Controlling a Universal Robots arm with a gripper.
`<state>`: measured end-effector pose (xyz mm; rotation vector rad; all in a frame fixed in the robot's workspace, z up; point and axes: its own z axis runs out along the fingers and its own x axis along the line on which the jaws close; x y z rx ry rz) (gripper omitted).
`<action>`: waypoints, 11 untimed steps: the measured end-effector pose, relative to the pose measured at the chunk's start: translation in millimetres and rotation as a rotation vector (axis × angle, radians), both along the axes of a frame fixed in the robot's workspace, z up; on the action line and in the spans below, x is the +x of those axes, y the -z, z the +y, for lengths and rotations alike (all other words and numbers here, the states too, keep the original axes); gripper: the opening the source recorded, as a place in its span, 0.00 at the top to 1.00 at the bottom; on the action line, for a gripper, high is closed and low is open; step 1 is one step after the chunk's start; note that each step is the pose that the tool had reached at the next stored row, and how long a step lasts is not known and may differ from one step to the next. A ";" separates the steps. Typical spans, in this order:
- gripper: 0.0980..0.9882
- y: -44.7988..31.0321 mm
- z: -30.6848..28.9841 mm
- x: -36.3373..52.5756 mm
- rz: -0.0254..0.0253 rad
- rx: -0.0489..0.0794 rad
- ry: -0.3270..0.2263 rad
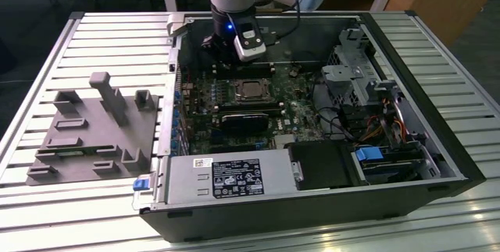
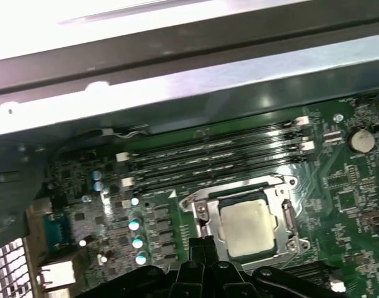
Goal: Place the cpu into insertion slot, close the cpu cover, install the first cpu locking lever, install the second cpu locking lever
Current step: 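Install the first cpu locking lever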
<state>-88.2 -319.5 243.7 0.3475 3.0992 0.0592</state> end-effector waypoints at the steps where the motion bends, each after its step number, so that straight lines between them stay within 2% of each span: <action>1: 1.00 0.0 0.0 -1.8 -0.0009 0.000 0.000; 5: 1.00 0.0 0.0 -5.9 -0.0027 0.005 0.000; 8: 1.00 0.0 0.0 -7.8 -0.0032 0.032 0.000; 11: 1.00 0.0 0.0 -10.1 -0.0034 0.068 -0.001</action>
